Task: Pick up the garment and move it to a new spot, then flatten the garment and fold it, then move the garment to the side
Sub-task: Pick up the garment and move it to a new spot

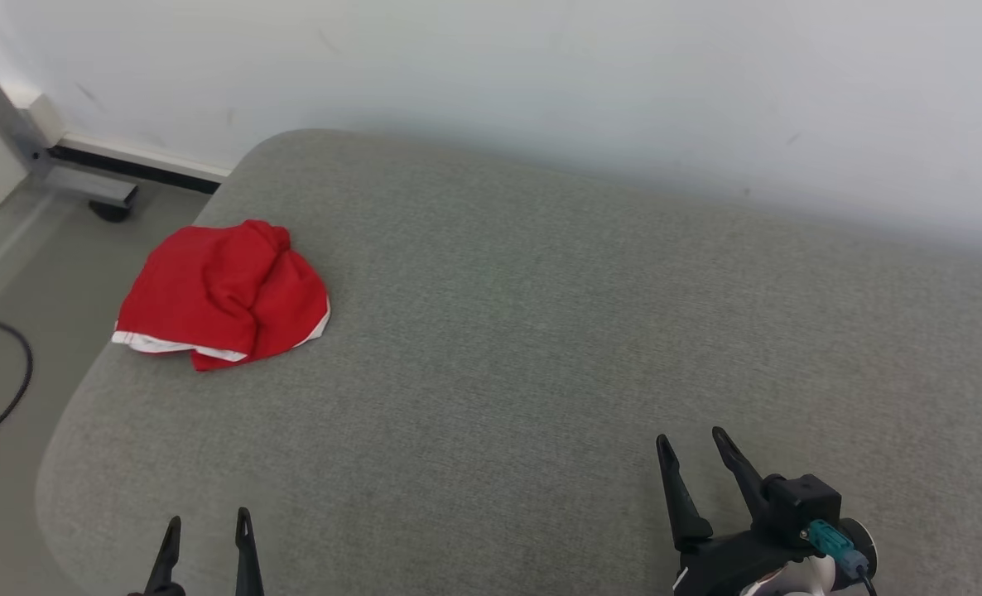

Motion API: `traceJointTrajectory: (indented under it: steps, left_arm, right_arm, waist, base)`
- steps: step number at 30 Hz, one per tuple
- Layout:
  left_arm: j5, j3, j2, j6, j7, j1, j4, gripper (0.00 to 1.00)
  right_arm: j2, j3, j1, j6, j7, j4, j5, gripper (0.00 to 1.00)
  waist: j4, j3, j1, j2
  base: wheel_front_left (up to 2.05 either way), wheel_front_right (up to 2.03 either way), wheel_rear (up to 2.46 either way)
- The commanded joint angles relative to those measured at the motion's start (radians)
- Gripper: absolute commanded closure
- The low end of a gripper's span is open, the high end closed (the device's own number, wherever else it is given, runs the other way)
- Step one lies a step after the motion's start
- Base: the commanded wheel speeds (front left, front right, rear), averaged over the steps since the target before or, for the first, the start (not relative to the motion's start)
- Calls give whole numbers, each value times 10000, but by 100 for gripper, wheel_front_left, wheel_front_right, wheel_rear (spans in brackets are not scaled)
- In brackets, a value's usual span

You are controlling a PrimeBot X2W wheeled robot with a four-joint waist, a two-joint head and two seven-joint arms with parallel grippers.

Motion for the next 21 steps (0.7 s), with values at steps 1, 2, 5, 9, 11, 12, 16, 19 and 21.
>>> traceJointTrajectory:
  steps: [1, 2, 5, 9, 11, 12, 16, 19, 21]
  left_arm:
    - [-24, 39, -14, 42, -29, 38, 0, 0]
    - [-39, 45, -15, 69, -29, 35, -10, 0]
    - [-229, 12, -12, 83, -29, 9, -32, 0]
    - [-449, 102, -14, 127, -29, 113, -74, 0]
    - [-522, 125, -14, 131, -29, 162, -62, 0]
    - [-536, 113, -14, 142, -29, 160, -48, 0]
    - [-537, 51, -14, 155, -29, 145, 6, 0]
    - [-607, 1, -15, 179, -29, 130, 26, 0]
    - [-640, -15, -15, 193, -29, 137, 16, 0]
  right_arm:
    - [14, 39, -39, -29, 1, 11, 43, 0]
    - [14, 104, -63, -29, 1, 12, 44, 0]
    - [12, 132, -84, -29, 1, 75, 45, 0]
    - [12, 236, -106, -27, 1, 121, 23, 0]
    - [12, 260, -134, -29, 1, 148, -41, 0]
    - [11, 253, -148, -27, 1, 162, -81, 0]
    - [11, 224, -168, -27, 1, 205, -168, 0]
    - [11, 240, -181, -27, 1, 221, -209, 0]
    - [11, 259, -187, -27, 1, 227, -274, 0]
  waist:
    - [722, 156, 0, 0]
    - [823, 169, 0, 0]
    - [1167, 188, 0, 0]
    - [1466, 176, 0, 0]
    - [1565, 195, 0, 0]
    - [1612, 219, 0, 0]
    - [1724, 313, 0, 0]
    - [1761, 358, 0, 0]
    - [1772, 392, 0, 0]
  base:
    - [0, 0, 0]
    - [0, 0, 0]
    - [0, 0, 0]
    - [0, 0, 0]
    - [0, 0, 0]
    - [0, 0, 0]
    - [0, 0, 0]
    - [0, 0, 0]
    - [0, 0, 0]
